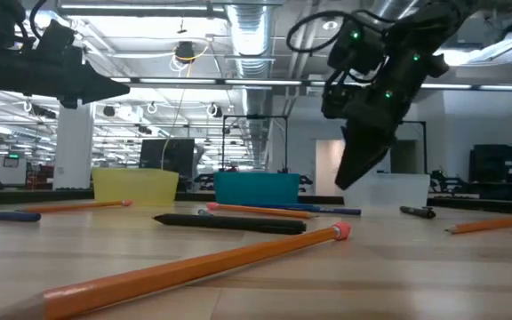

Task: Sort crayons/erasers/pens/pencils in bins
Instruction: Put the blue crayon into the transparent white bin

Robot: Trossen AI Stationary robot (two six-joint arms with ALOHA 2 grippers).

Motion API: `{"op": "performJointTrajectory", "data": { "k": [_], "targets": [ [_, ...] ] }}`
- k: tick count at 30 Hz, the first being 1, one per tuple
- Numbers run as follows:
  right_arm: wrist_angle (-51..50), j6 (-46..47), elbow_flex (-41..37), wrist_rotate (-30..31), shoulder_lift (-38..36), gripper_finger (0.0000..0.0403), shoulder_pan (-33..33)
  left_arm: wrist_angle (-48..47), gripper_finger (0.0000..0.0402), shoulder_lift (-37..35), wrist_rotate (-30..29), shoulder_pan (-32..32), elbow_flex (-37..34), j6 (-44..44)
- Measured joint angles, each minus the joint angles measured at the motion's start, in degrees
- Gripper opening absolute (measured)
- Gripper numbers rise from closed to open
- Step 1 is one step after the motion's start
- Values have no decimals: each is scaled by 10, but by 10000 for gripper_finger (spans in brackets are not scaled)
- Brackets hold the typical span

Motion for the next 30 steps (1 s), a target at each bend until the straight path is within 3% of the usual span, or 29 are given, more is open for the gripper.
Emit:
{"op": "performJointTrajectory", "data": {
  "k": [8, 18, 24, 30],
  "targets": [
    [1, 2, 21, 0, 46, 234, 1, 0, 0, 0, -2, 0, 0, 0],
    [-9, -7, 53, 4, 91, 224, -16, 0, 0, 0, -3, 0, 0, 0],
    [-61, -8, 81, 29, 79, 224, -18, 0, 0, 0, -3, 0, 0, 1],
    [-99, -5, 102, 25, 115, 223, -32, -1, 0, 0, -3, 0, 0, 1]
  ]
}}
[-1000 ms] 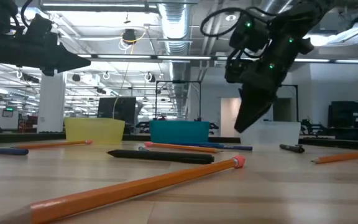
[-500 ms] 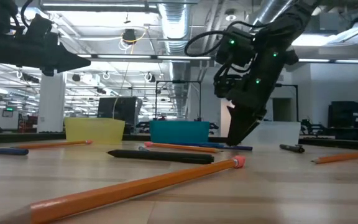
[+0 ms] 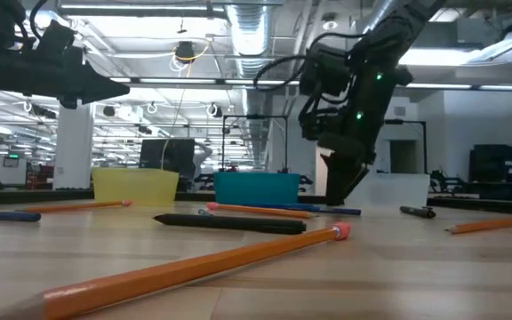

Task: Sort crayons/erasers/pens/pencils in bins
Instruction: Put the blue crayon into the transparent white bin

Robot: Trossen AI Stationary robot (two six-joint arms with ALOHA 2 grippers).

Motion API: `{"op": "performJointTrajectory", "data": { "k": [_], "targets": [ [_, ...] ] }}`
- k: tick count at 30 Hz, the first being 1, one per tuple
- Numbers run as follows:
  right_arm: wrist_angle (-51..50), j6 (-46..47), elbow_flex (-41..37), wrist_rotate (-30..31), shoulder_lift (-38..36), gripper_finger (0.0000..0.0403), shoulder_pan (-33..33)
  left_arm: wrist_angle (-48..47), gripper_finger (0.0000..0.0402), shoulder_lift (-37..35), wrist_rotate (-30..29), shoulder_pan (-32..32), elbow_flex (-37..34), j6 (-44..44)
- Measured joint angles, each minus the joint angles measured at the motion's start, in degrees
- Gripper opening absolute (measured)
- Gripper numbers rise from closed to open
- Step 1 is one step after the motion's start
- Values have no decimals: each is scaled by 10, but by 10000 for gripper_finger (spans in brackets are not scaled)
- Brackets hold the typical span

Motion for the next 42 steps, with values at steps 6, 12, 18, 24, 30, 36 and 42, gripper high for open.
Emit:
{"op": "performJointTrajectory", "data": {
  "k": [6, 12, 18, 24, 30, 36, 42],
  "targets": [
    [-12, 2, 14, -7, 21, 211, -2, 0, 0, 0, 0, 0, 0, 0],
    [-17, 2, 14, -6, 21, 147, -3, 1, 0, 0, 1, 0, 0, 0],
    [-26, -1, 14, -3, 21, 81, -3, 1, 0, 0, 1, 0, 0, 0],
    [-34, -4, 14, -21, 20, 64, -10, 1, 0, 0, 1, 0, 0, 0],
    [-51, -4, 12, -38, 7, 63, -13, 1, 0, 0, 1, 0, 0, -1],
    [-75, -7, 12, -40, -41, 63, -16, 1, 0, 0, 1, 0, 0, -1],
    [-86, -7, 12, -55, -77, 65, -21, 1, 0, 0, 1, 0, 0, -1]
  ]
}}
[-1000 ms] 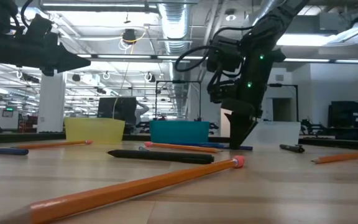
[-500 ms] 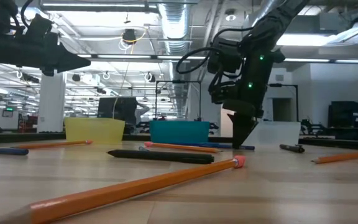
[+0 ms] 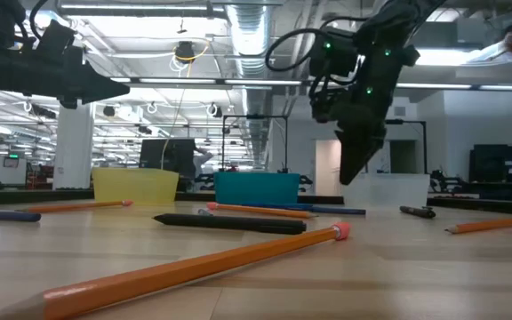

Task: Sort crayons/erasers/pens/pencils in bins
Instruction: Put the blue crayon into the transparent white bin

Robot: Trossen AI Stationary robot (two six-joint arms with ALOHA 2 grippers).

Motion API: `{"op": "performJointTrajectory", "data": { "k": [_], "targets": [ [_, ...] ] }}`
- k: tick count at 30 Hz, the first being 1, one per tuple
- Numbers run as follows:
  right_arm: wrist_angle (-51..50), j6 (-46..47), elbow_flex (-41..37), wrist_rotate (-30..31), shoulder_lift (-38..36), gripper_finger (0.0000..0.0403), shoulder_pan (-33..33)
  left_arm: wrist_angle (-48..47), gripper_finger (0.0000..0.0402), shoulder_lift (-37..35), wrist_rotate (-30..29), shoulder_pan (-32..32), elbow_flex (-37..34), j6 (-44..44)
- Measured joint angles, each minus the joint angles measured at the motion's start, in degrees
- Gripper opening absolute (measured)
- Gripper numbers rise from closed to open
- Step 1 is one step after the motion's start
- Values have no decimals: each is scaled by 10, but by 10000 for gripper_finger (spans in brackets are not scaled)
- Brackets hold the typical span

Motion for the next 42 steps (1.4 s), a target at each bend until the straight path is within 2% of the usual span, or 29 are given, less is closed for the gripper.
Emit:
{"op": "performJointTrajectory", "data": {
  "k": [4, 12, 16, 19, 28, 42],
  "targets": [
    [1, -1, 0, -8, 9, 88, 10, 0, 0, 0, 0, 0, 0, 0],
    [-20, -1, 16, -17, 62, 194, 34, 0, 0, 0, -1, 0, 0, 0],
    [-47, -15, 56, -8, 88, 214, 26, 6, 0, 0, -1, 0, 0, 0],
    [-75, -32, 86, 16, 109, 209, 19, 14, 0, 0, -1, 0, 0, 4],
    [-86, -52, 116, 14, 164, 157, 11, 14, 0, 0, -1, 0, 0, 5],
    [-88, -64, 115, -17, 172, 78, -13, 14, 0, 0, 0, 0, 0, 5]
  ]
}}
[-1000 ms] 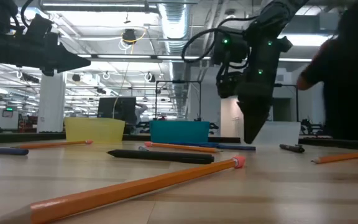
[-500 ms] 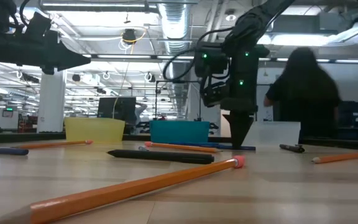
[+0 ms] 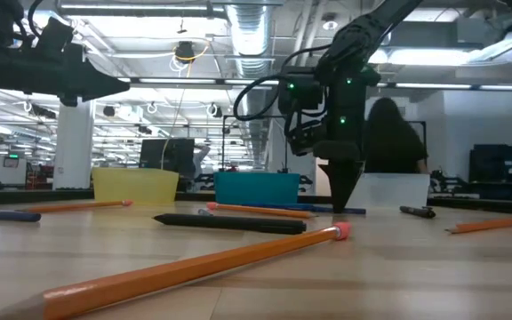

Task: Sort crayons/erasers/pens/pencils in bins
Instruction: Put the blue crayon into the transparent white bin

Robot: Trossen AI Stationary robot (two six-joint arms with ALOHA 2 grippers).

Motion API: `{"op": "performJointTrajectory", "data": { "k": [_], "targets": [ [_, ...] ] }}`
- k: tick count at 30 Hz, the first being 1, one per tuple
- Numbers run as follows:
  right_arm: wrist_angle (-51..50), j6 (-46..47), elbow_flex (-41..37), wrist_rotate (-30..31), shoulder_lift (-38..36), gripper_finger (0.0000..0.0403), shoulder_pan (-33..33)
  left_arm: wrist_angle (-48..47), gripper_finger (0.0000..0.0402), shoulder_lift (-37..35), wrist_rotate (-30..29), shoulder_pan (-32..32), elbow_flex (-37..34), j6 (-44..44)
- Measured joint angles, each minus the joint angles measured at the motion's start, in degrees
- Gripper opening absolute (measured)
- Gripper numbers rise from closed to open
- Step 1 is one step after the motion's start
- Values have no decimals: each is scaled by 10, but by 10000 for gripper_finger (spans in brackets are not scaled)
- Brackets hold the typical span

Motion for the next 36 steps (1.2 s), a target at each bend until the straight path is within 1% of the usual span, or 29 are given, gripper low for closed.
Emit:
{"op": "performJointTrajectory", "data": {
  "k": [5, 11, 18, 22, 29, 33, 36],
  "targets": [
    [-1, -7, 0, -8, 0, 54, -1, 0, 0, 0, 0, 0, 0, 0],
    [-2, -14, -1, -12, 1, 38, -1, 0, 0, 0, 0, 0, 0, 0],
    [-10, -22, -5, -23, -26, 24, -5, 0, 0, 0, 0, 0, 0, 0],
    [-17, -22, -4, -38, -55, 26, -12, 0, 0, 0, 1, 0, 0, -1],
    [-54, -24, -4, -34, -102, 27, -31, 0, 0, 0, 1, 0, 0, -2],
    [-82, -25, -3, -30, -146, 29, -64, 0, 0, 0, 1, 0, 0, -2],
    [-106, -28, -3, -24, -184, 33, -102, 0, 0, 0, 1, 0, 0, -2]
  ]
}}
